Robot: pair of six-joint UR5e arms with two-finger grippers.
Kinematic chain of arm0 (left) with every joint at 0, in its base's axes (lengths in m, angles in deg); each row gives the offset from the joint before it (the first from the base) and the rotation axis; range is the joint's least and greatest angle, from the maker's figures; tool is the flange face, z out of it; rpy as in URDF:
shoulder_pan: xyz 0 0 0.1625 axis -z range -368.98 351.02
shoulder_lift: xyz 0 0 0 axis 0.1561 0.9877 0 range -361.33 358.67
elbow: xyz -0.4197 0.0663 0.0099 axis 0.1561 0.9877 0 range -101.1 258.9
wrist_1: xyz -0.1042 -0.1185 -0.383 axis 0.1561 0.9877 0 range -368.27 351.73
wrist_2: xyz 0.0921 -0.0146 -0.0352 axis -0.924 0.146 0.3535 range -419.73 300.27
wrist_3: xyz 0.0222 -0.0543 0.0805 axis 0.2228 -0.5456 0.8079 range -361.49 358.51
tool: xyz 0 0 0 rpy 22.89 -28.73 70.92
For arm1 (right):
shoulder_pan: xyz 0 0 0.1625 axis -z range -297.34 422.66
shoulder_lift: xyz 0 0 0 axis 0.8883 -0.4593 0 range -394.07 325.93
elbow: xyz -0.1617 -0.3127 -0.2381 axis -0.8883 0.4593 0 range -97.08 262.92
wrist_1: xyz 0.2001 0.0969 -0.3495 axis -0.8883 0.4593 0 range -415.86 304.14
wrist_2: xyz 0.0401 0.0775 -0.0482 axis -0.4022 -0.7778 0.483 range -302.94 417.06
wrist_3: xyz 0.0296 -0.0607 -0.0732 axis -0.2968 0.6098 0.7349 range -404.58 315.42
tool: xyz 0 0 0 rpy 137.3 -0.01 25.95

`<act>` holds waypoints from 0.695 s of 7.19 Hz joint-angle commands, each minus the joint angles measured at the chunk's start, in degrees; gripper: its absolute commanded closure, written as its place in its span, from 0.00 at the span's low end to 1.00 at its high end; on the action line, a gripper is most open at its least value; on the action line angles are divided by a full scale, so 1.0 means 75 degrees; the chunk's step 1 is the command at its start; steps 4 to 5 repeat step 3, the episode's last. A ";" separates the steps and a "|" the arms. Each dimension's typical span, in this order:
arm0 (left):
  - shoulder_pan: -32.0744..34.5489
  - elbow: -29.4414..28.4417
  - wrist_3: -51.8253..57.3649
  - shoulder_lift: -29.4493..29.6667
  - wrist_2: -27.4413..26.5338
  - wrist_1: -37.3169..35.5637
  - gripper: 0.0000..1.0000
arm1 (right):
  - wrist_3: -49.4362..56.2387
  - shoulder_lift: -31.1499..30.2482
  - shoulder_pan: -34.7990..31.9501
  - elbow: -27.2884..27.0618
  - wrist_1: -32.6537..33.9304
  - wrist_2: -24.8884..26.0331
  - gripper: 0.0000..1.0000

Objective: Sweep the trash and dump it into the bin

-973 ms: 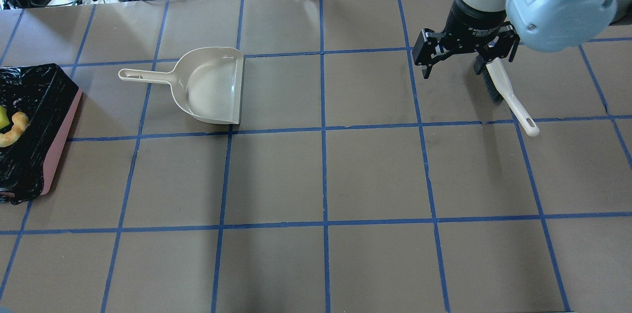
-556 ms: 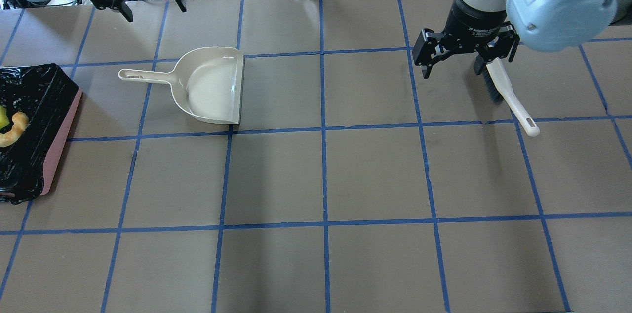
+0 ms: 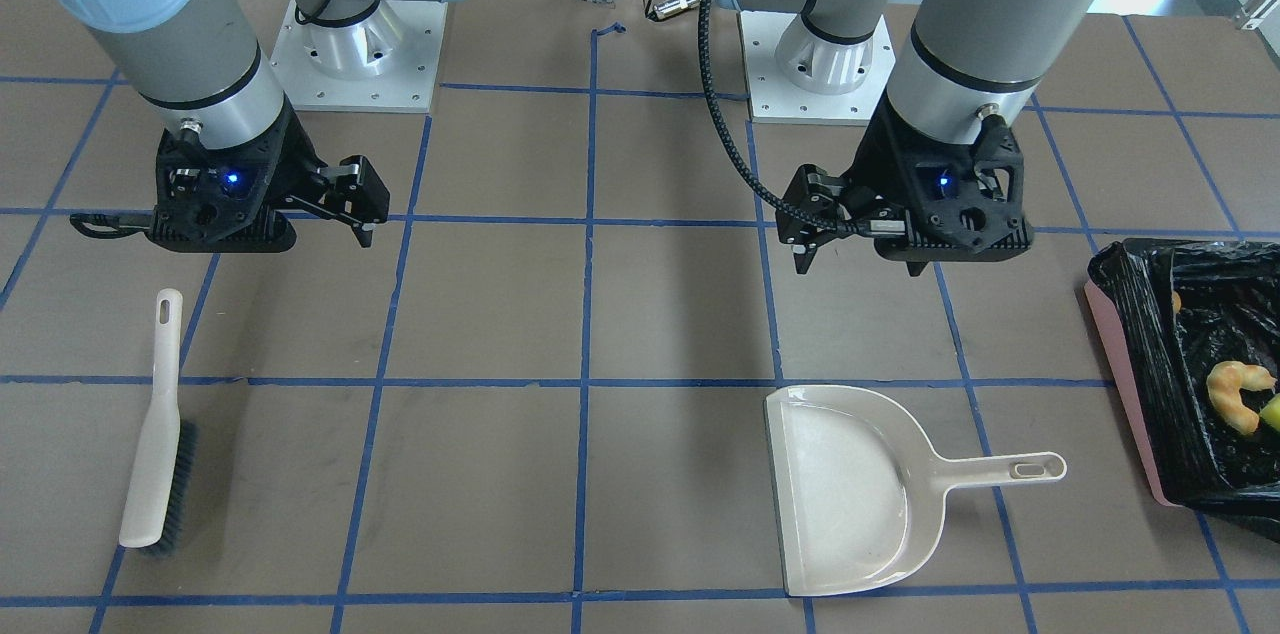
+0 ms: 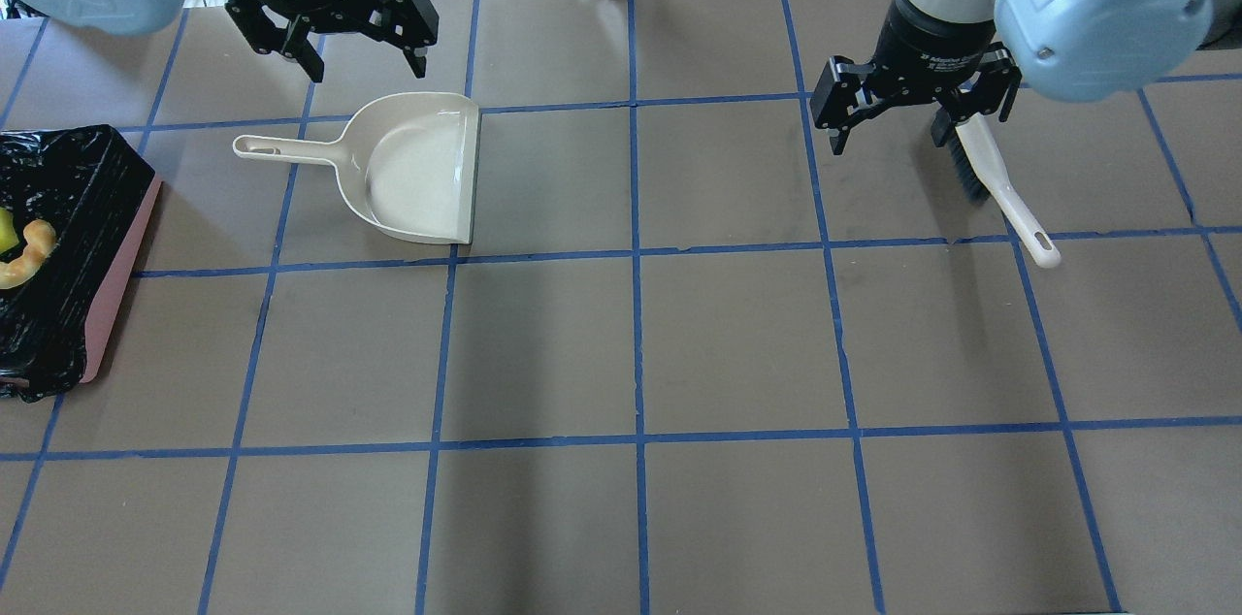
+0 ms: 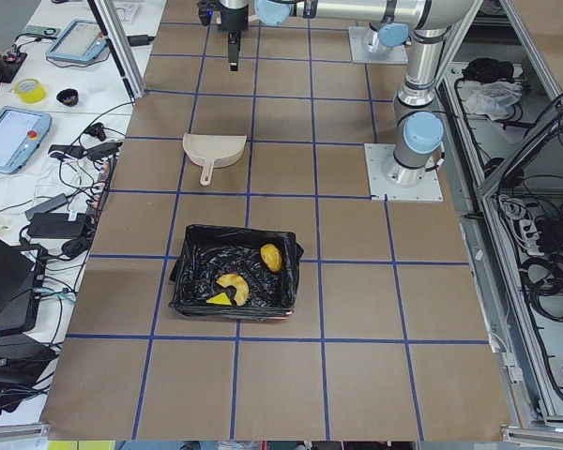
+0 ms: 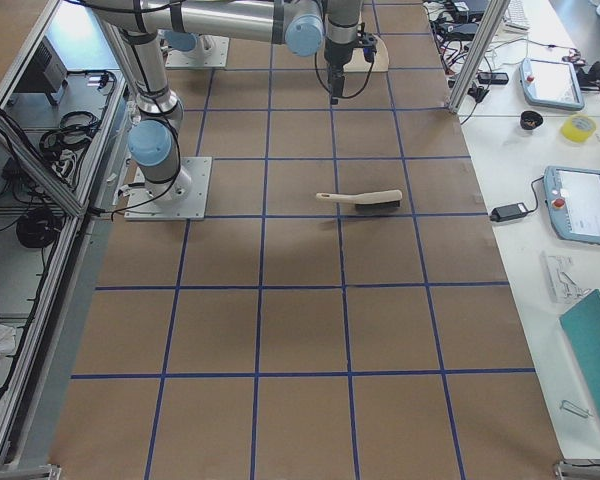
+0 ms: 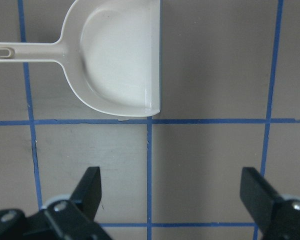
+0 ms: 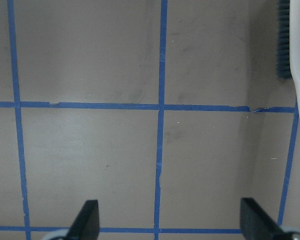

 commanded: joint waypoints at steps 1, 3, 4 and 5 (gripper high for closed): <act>0.0235 0.0714 0.0020 -0.0049 0.0285 0.0010 0.00 | 0.0000 0.0000 0.0009 0.0000 0.0000 0.0000 0.00; 0.0341 0.1152 -0.0085 -0.0132 0.0354 -0.0119 0.00 | 0.0012 0.0000 0.0020 0.0000 0.0000 -0.0012 0.00; 0.0341 0.1152 -0.0085 -0.0132 0.0354 -0.0119 0.00 | 0.0012 0.0000 0.0020 0.0000 0.0000 -0.0012 0.00; 0.0341 0.1152 -0.0085 -0.0132 0.0354 -0.0119 0.00 | 0.0012 0.0000 0.0020 0.0000 0.0000 -0.0012 0.00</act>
